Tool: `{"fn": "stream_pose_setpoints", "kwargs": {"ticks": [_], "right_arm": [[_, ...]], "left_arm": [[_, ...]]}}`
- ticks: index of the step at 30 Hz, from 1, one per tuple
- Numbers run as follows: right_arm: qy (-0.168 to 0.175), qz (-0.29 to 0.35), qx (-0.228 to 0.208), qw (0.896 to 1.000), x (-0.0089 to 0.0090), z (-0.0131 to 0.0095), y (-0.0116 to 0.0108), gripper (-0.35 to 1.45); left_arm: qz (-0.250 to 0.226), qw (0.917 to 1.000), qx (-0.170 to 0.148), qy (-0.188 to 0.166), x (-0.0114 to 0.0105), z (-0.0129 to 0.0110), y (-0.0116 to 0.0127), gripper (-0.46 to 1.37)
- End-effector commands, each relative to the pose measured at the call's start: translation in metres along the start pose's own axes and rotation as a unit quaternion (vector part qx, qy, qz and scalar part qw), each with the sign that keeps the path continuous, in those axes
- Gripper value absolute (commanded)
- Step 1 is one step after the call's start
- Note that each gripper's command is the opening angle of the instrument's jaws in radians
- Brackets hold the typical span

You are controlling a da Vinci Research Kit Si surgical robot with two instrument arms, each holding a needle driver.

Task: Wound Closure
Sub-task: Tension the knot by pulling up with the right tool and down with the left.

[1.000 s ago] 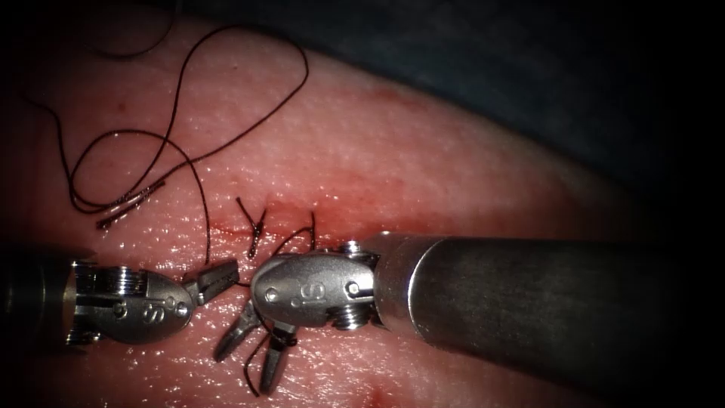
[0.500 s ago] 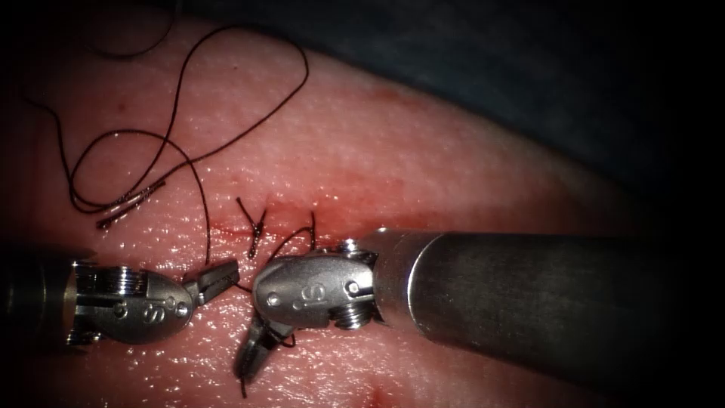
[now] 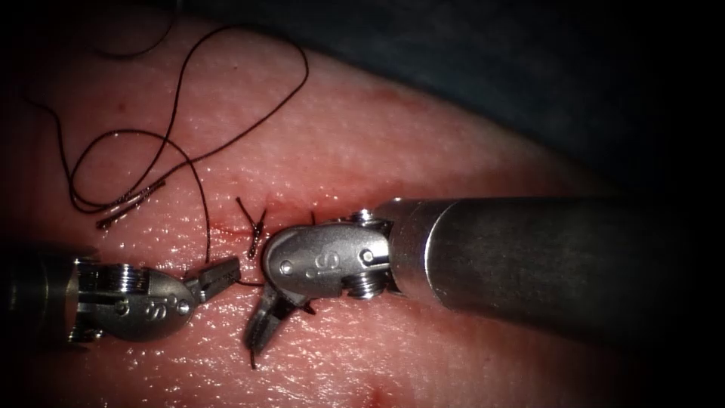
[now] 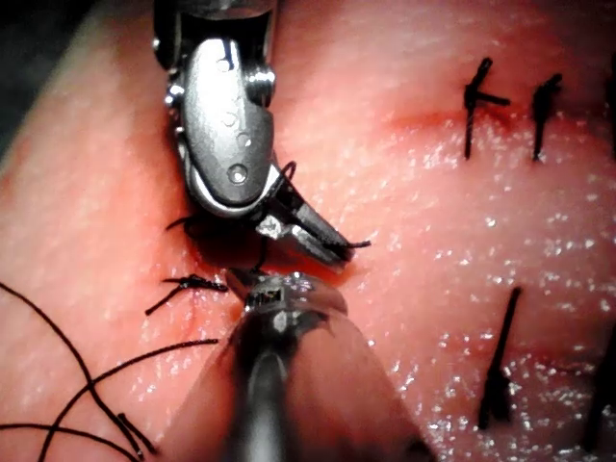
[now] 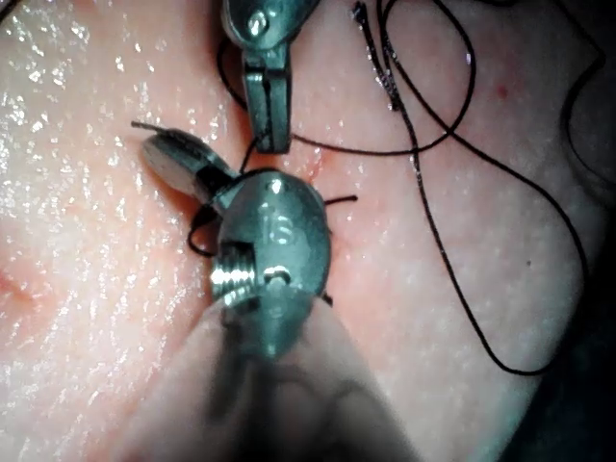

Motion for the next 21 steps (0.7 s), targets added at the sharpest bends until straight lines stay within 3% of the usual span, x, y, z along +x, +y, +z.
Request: {"fn": "stream_pose_setpoints", "kwargs": {"ticks": [1,6,12,21], "right_arm": [[0.012,0.000,-0.009,1.000,-0.0001,-0.0005,-0.0001,-0.35],[0.050,0.006,-0.033,0.998,-0.0009,-0.0040,-0.0001,-0.35],[0.060,0.018,-0.056,0.996,-0.0030,-0.0081,0.0001,-0.35],[0.063,0.021,-0.068,0.995,-0.0047,-0.0087,0.0004,-0.35]], "left_arm": [[0.000,1.0000,-0.003,-0.001,-0.0001,-0.0001,0.0002,-0.35],[0.001,1.0000,-0.005,-0.004,-0.0001,-0.0006,0.0010,-0.35],[0.005,1.0000,-0.005,-0.004,0.0005,-0.0018,0.0019,-0.35],[0.009,0.9999,-0.006,-0.003,0.0011,-0.0041,0.0035,-0.35]]}}
